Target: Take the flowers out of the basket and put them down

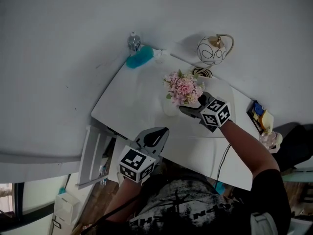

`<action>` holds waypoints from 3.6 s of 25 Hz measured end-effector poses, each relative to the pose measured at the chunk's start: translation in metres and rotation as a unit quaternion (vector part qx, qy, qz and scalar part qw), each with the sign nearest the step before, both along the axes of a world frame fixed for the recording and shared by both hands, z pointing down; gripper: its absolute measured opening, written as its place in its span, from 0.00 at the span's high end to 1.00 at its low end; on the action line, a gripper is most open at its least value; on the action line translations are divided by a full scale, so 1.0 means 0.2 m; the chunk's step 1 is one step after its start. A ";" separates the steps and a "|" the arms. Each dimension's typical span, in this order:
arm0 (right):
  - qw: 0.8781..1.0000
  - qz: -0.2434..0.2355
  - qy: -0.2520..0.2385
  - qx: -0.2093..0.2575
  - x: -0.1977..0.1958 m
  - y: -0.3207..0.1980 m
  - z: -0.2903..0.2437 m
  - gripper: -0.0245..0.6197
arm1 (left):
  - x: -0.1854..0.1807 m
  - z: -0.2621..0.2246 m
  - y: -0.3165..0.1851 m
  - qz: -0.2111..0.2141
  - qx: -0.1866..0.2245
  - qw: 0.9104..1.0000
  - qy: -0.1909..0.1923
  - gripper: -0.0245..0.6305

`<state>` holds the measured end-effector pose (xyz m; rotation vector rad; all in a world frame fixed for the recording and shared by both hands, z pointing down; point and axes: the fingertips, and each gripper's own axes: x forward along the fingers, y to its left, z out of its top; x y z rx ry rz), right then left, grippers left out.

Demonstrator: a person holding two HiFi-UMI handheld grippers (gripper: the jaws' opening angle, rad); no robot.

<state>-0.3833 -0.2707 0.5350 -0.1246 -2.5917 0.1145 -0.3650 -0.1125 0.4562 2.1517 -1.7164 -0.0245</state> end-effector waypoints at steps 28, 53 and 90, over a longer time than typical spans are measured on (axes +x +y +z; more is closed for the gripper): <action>0.997 -0.023 -0.073 -0.007 -0.26 0.02 0.04 0.40 | -0.05 0.01 -0.02 -0.019 0.010 1.000 0.010 0.94; 0.994 -0.003 -0.110 0.000 0.04 -0.04 -0.42 0.41 | 0.07 -0.11 -0.10 0.006 0.041 0.999 -0.013 0.94; 0.968 0.100 -0.224 0.043 1.40 -0.16 -1.33 0.41 | 1.35 -0.34 -0.45 0.176 0.082 0.981 -0.022 0.94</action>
